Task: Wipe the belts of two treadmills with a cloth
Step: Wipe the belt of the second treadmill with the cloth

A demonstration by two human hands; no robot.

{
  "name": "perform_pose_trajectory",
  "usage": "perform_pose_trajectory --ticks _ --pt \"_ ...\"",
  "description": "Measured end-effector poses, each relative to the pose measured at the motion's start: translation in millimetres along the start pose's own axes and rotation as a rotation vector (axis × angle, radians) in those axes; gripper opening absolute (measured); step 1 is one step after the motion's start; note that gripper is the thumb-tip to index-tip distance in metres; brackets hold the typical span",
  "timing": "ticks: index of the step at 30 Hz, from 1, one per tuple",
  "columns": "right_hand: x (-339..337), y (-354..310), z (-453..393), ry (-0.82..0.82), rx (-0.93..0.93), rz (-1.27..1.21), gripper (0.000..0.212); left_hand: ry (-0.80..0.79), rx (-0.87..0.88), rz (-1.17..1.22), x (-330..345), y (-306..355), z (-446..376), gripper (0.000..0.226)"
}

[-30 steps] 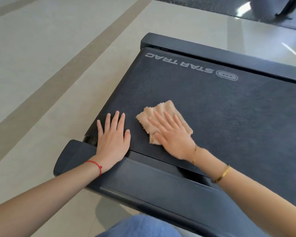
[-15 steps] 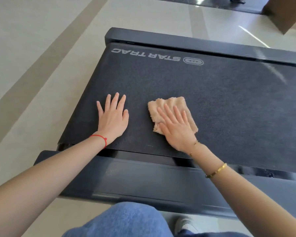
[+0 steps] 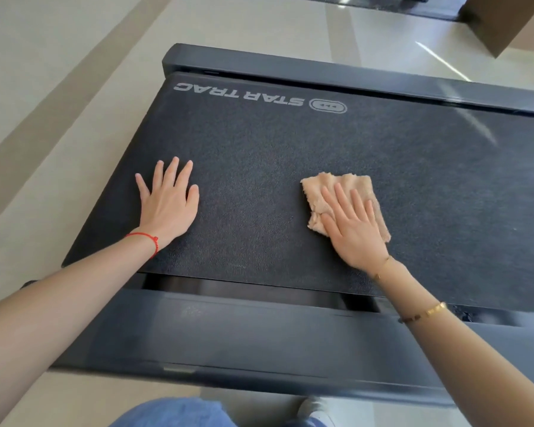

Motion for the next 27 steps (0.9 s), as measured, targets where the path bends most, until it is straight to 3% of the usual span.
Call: perform_pose_trajectory --ticks 3,8,11,13,18,23,27 --pt "-1 -23 -29 -0.019 -0.023 0.002 0.054 0.027 -0.007 -0.011 4 2 3 0.056" --pt "3 -100 -43 0.002 -0.362 0.031 0.053 0.064 -0.006 -0.042 9 1 2 0.056" --pt "4 -97 -47 0.014 -0.474 0.042 0.052 0.070 0.008 -0.050 10 -1 3 0.056" --pt "2 -78 -65 0.012 -0.454 0.056 0.052 0.071 0.007 -0.055 10 0 3 0.057" --pt "-9 -56 -157 -0.023 -0.203 0.056 0.054 0.073 -0.012 -0.066 10 3 5 0.058" --pt "-20 -90 -251 -0.062 -0.087 0.038 0.056 0.069 -0.027 -0.099 9 5 5 0.060" --pt "-28 -139 -304 -0.093 -0.104 0.040 0.056 0.079 -0.030 -0.133 10 4 3 0.060"
Point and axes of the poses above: each hand's wrist, its own z-axis away from the middle knuckle, its own x-axis out of the palm, y = z × x, the point moved 1 cm from there along -z, towards the middle knuckle, and after that the axes turned 12 degrees about z, right-handed, at the moved point
